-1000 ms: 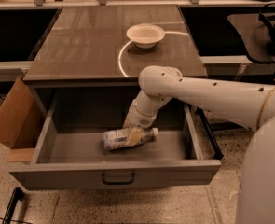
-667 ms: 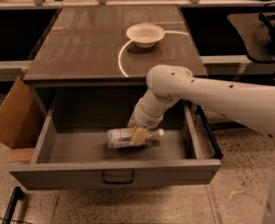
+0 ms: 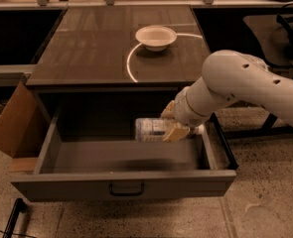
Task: Pick blue plastic bottle from top drawer and place on counter
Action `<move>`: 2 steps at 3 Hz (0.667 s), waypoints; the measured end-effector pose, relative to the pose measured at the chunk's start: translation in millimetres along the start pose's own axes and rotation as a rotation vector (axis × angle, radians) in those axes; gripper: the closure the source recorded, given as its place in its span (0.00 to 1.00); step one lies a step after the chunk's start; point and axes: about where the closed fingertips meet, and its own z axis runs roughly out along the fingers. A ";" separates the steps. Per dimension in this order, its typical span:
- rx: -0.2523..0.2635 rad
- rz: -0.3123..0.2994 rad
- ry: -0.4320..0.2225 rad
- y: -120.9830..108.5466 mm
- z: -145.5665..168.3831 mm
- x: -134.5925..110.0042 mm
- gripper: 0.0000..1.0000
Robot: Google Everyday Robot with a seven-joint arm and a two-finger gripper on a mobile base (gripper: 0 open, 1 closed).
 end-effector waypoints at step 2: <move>0.061 -0.011 0.029 -20.5 -44.2 5.3 1.00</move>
Offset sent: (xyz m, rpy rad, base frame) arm 0.0273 -0.0678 0.1095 -0.0659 -0.1555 -0.0665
